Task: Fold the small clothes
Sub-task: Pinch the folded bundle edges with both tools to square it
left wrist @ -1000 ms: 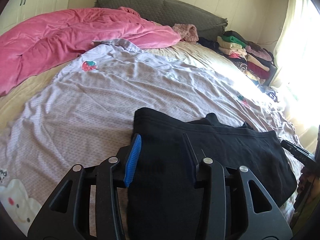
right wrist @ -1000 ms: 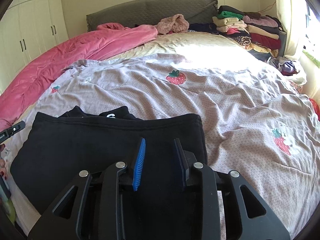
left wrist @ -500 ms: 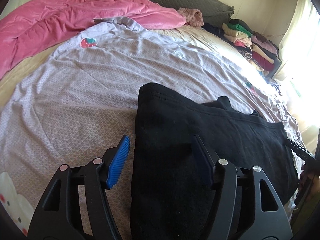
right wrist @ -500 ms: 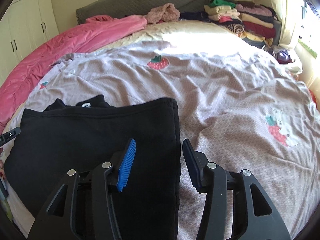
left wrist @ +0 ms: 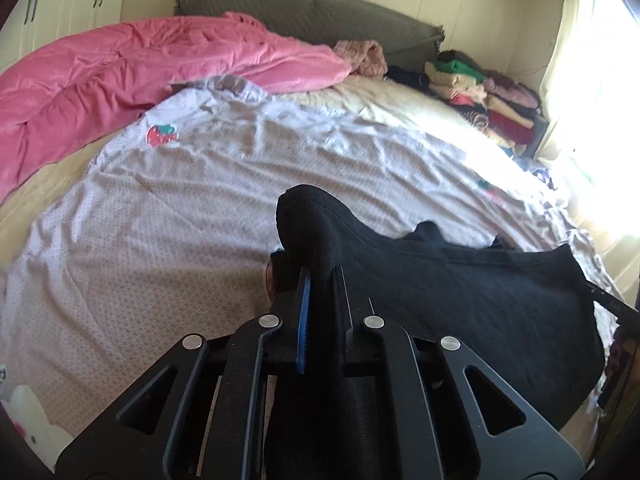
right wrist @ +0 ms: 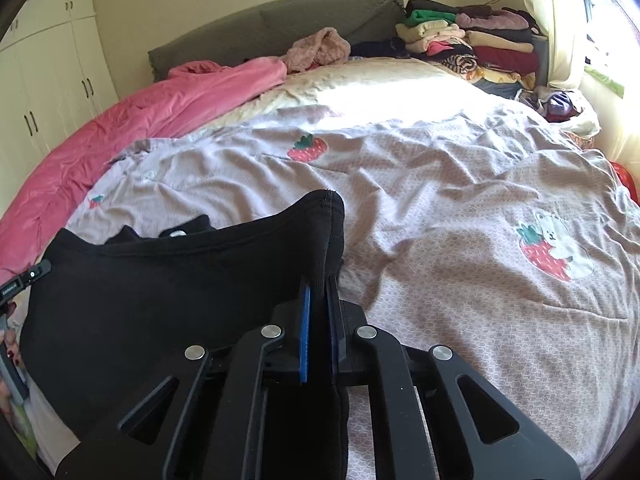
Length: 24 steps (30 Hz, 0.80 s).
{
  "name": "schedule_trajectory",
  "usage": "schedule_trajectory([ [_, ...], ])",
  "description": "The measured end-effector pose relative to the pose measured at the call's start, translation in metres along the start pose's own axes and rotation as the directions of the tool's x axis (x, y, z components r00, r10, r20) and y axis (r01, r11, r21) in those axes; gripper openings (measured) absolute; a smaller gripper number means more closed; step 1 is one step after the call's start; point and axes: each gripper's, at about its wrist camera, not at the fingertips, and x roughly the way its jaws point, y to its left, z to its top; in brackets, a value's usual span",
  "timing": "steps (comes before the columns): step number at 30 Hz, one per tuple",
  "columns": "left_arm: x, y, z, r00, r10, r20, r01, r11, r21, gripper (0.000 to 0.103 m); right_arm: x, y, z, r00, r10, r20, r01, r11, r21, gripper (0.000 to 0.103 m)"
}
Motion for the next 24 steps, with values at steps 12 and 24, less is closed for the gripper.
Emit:
schedule_trajectory([
  [12, 0.009, 0.001, -0.014, 0.992, 0.083, -0.091, -0.080, 0.996, 0.037, 0.023, 0.002, 0.008, -0.013, 0.994, -0.109, -0.028, 0.107, 0.993, -0.054, 0.027],
  [24, -0.001, -0.007, -0.018, 0.991, 0.088, -0.098, -0.082, 0.994, 0.068, 0.041, -0.016, 0.022, -0.030, 0.996, -0.084, -0.025, 0.082, 0.995, -0.057, 0.061],
])
